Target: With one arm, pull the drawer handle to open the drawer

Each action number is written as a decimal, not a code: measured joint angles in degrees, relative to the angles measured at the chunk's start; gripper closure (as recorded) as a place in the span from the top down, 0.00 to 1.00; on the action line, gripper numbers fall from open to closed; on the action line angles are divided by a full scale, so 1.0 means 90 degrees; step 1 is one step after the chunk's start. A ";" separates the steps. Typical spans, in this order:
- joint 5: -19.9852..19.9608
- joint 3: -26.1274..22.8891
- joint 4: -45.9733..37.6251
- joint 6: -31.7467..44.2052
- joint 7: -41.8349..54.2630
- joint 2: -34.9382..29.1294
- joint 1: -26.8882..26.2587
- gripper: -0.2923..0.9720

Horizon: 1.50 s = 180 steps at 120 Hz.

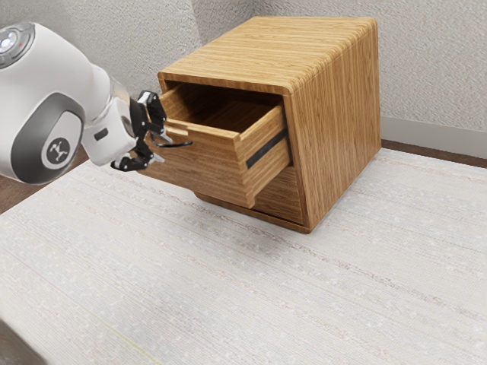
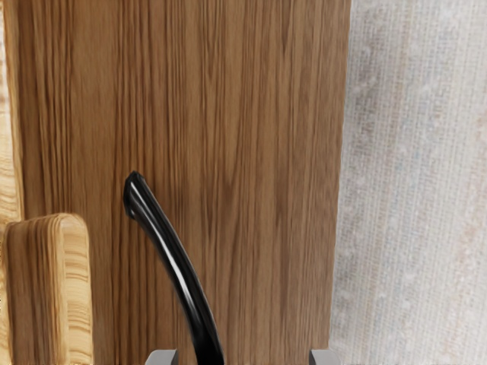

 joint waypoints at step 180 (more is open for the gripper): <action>-0.0036 -0.0003 -0.0617 -0.0001 -0.0102 -0.0967 0.0079 0.44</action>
